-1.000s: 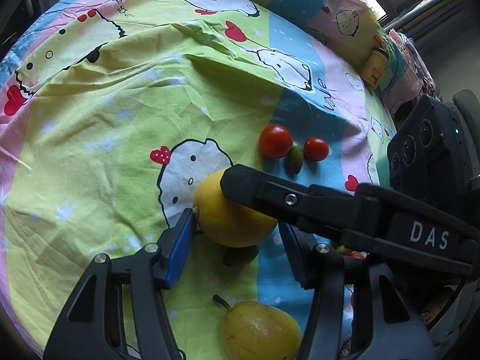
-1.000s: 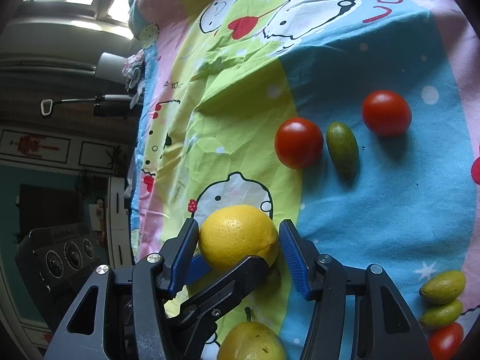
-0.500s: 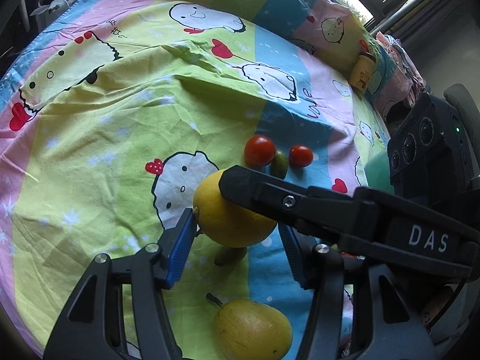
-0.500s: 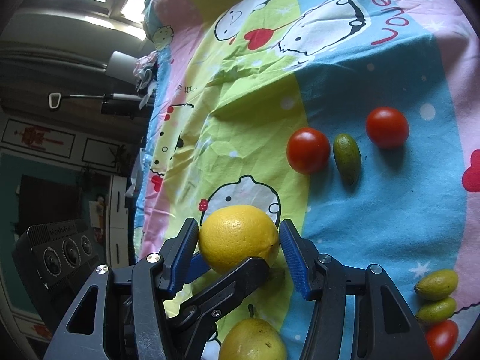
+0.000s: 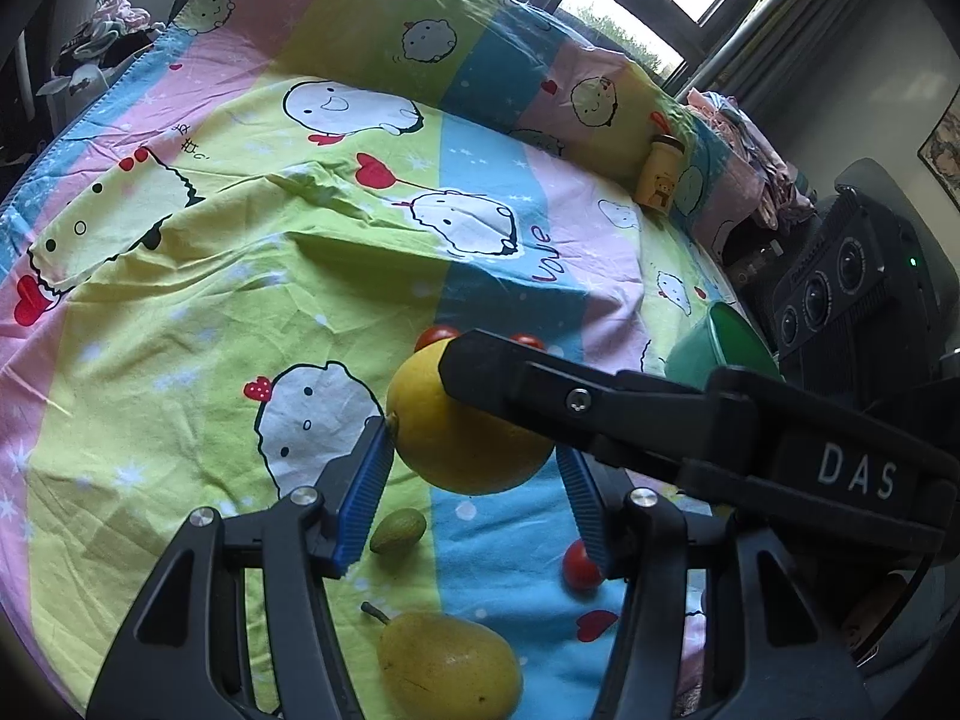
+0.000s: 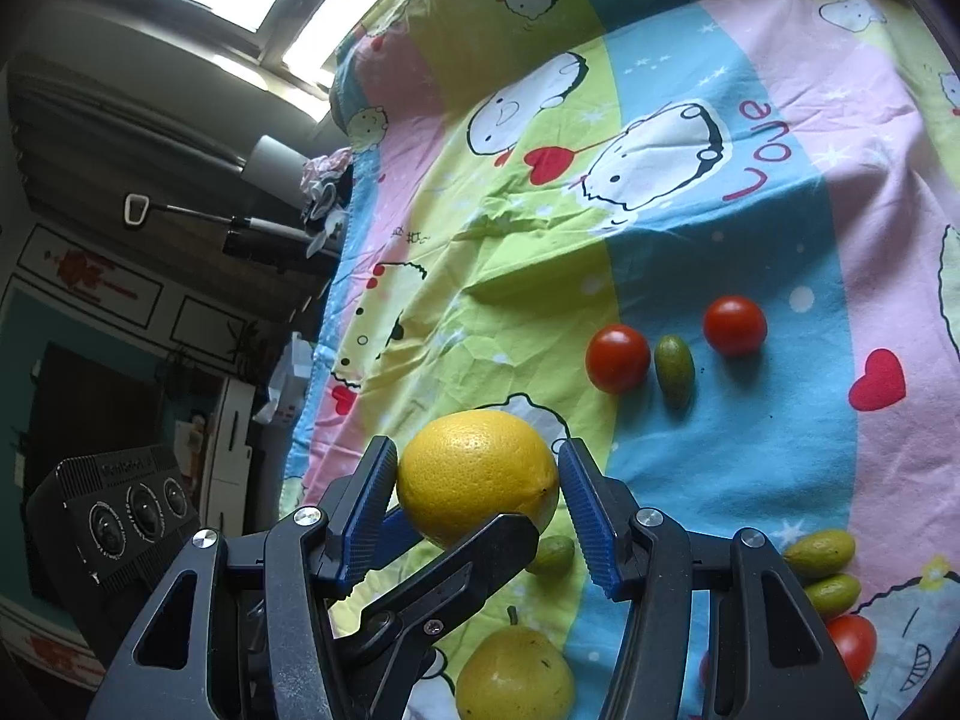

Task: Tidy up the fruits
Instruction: 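Lift the lemon with the right tool and carry it toward the green basin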

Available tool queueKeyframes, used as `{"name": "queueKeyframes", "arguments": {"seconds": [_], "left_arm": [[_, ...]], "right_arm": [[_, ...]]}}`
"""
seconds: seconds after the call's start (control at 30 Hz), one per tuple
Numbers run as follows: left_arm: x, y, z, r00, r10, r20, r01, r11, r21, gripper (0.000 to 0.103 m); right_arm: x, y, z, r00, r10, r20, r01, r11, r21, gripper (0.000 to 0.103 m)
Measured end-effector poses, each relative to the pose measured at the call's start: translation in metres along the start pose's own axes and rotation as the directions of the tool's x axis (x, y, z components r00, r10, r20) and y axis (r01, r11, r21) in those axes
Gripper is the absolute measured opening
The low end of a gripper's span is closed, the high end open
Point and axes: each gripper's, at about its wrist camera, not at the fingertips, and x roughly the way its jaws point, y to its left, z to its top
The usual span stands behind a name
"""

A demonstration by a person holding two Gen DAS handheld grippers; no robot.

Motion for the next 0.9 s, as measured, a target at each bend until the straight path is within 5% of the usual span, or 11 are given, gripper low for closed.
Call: {"name": "queueKeyframes", "arguments": {"seconds": [0.9], "left_arm": [[-0.032,-0.048,0.004,0.976,-0.132,0.172,0.109,0.984,0.139,0.055]], "right_arm": [[-0.077,0.024,-0.007,0.977,-0.015,0.215,0.04,0.993,-0.113,0.059]]}}
